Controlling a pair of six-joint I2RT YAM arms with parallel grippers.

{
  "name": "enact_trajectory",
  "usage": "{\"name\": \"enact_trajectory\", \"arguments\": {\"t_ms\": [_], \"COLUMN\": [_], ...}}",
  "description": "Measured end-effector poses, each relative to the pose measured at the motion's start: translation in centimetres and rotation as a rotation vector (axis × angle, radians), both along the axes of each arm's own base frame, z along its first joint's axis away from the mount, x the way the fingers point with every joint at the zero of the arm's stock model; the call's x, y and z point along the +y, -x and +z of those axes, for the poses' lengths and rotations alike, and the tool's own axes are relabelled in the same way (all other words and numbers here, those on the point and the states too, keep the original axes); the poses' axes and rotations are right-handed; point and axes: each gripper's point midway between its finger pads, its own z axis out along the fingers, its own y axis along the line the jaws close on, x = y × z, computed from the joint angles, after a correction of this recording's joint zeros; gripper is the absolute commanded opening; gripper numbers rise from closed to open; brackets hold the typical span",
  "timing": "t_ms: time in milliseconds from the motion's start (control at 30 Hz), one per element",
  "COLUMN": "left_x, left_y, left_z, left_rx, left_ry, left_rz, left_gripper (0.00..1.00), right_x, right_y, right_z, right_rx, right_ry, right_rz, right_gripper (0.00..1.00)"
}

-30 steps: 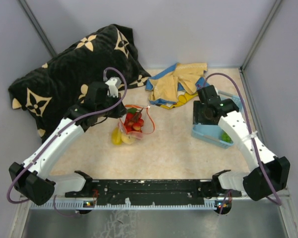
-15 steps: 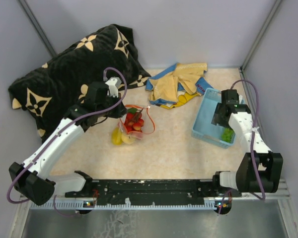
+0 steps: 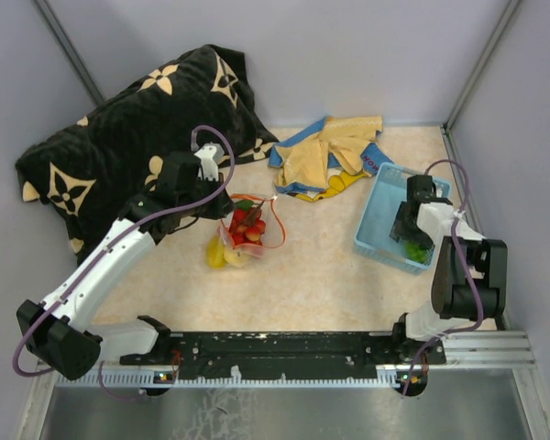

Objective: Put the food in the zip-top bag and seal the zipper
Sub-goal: Pick up the fake fruit from the bin.

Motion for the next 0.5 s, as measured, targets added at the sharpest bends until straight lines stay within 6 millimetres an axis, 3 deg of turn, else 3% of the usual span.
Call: {"name": "enact_trajectory", "arguments": {"t_ms": [200,333,500], "left_x": [0.0,0.0,0.0], "left_y": [0.0,0.0,0.0], "left_z": [0.0,0.0,0.0], "left_rx": [0.0,0.0,0.0], "left_ry": [0.0,0.0,0.0], "left_rz": [0.001,0.001,0.001], "left_gripper": [0.0,0.0,0.0], "right_x": [-0.1,0.1,0.8], "right_y": [-0.2,-0.5,-0.7], "right_z": [-1.1,-0.8,0.3], "right_rx": [0.015,-0.003,-0.037], "right_ry": [0.006,-0.008,-0.037], "right_rz": [0.018,0.032,0.051], "right_gripper": [0.15,0.05,0.04]}}
